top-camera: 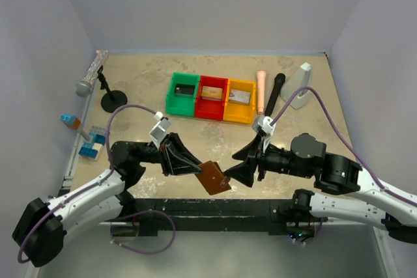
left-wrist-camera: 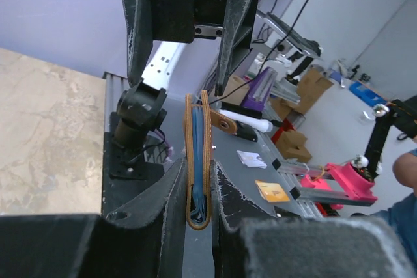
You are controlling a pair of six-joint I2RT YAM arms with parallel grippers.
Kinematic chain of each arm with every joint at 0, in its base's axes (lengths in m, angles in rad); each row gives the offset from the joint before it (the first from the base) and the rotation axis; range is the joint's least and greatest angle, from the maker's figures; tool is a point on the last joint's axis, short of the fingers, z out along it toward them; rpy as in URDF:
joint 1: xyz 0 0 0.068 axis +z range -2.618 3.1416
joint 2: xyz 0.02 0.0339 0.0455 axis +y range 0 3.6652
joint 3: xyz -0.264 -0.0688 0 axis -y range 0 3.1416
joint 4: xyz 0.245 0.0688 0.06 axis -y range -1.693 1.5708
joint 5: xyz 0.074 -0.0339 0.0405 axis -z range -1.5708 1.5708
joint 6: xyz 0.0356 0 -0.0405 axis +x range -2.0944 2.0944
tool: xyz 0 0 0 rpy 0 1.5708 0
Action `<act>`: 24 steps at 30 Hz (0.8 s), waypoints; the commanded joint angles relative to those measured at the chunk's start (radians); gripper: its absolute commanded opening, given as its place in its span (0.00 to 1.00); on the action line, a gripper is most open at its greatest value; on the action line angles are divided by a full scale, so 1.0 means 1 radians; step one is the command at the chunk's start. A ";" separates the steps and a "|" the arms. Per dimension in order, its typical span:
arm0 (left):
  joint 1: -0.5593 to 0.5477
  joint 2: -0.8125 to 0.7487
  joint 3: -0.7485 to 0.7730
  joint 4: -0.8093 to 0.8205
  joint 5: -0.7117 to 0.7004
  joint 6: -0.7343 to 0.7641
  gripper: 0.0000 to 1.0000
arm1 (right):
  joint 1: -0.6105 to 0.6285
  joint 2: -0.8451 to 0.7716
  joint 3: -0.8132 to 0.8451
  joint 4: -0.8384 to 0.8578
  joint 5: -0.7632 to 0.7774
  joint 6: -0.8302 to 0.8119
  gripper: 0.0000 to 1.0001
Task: Take the credit cards out of the card holder
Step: Open the card holder.
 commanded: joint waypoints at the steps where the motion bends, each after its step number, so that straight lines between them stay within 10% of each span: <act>1: 0.005 0.112 -0.012 0.535 0.069 -0.218 0.00 | -0.003 0.007 -0.011 0.108 -0.069 0.046 0.68; 24: 0.005 0.088 -0.018 0.575 0.039 -0.237 0.00 | -0.040 0.085 -0.029 0.176 -0.118 0.110 0.55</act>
